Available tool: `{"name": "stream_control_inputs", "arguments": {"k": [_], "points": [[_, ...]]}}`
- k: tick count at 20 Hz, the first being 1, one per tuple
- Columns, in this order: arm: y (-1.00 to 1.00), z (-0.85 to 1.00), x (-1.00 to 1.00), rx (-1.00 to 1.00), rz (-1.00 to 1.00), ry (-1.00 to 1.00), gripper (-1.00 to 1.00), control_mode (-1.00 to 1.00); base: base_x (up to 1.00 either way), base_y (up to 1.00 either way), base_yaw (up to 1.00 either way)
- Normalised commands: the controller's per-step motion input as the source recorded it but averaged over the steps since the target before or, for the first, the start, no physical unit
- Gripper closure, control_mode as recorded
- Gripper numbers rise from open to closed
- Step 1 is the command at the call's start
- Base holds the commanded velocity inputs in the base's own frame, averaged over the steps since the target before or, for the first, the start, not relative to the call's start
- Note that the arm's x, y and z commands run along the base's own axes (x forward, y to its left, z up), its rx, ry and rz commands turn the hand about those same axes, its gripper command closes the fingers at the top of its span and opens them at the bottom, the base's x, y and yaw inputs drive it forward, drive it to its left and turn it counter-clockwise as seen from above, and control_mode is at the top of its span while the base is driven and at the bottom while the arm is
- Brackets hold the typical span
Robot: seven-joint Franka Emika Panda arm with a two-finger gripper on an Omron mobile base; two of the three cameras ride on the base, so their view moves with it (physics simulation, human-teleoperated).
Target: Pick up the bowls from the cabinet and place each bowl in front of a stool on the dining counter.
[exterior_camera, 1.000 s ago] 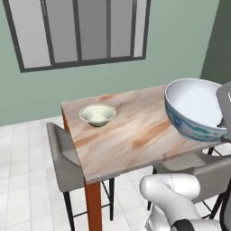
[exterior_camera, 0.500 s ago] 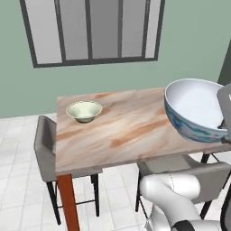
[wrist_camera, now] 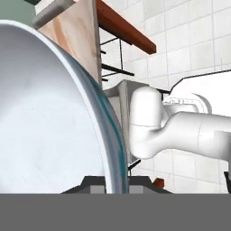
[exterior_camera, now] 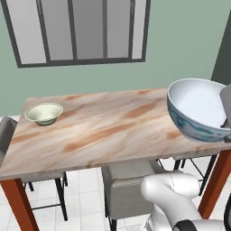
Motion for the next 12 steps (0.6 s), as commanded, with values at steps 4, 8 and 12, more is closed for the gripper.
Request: {"name": "stream_control_inputs", "arguments": {"k": [4,8,12], "points": [[-0.81,-0.25,0.96,0.14,0.18,0.12,1.00,-1.00,0.00,0.00,0.00],[-0.55,-0.38,1.00,0.12,0.32,0.17,1.00,-1.00,0.00,0.00,0.00],[-0.05,-0.57,1.00,0.01,0.34,0.20,1.00,-1.00,0.00,0.00,0.00]]}}
